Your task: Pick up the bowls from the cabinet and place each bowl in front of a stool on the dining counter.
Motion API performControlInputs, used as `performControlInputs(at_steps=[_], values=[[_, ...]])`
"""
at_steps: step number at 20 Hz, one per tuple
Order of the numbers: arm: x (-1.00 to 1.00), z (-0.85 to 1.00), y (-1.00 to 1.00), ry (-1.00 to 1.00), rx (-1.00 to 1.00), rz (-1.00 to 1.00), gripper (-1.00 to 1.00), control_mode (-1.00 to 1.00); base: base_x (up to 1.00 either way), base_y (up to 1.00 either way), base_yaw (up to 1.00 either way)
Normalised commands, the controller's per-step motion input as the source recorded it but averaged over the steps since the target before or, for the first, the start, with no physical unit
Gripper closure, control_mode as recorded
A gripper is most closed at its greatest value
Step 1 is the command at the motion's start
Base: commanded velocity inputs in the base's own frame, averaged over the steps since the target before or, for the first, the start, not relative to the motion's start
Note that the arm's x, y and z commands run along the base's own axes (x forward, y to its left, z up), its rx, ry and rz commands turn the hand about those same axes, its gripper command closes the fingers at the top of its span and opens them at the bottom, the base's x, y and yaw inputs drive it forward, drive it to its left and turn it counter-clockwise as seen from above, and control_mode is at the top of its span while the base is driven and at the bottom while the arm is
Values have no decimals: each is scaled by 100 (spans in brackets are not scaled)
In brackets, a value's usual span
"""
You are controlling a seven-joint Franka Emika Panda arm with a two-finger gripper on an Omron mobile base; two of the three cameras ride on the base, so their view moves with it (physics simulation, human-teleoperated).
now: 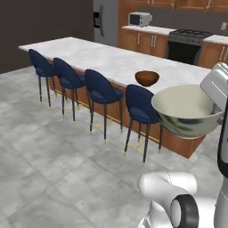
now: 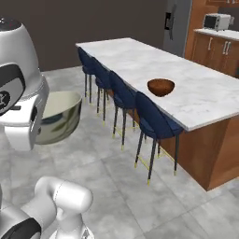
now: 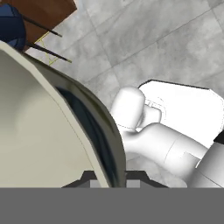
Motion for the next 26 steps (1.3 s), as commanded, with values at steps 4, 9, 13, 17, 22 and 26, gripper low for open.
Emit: performControlInputs(at_steps=[4, 9, 13, 17, 22, 26], values=[[0, 0, 0, 0, 0, 0, 100, 100, 100, 100, -43], [0, 0, 0, 0, 0, 0, 100, 100, 100, 100, -47], [0, 0, 0, 0, 0, 0, 100, 100, 88, 100, -52], [0, 0, 0, 0, 0, 0, 100, 100, 66, 100, -53], [0, 0, 0, 0, 0, 0, 100, 100, 59, 100, -45], [0, 0, 0, 0, 0, 0, 100, 100, 66, 100, -38]])
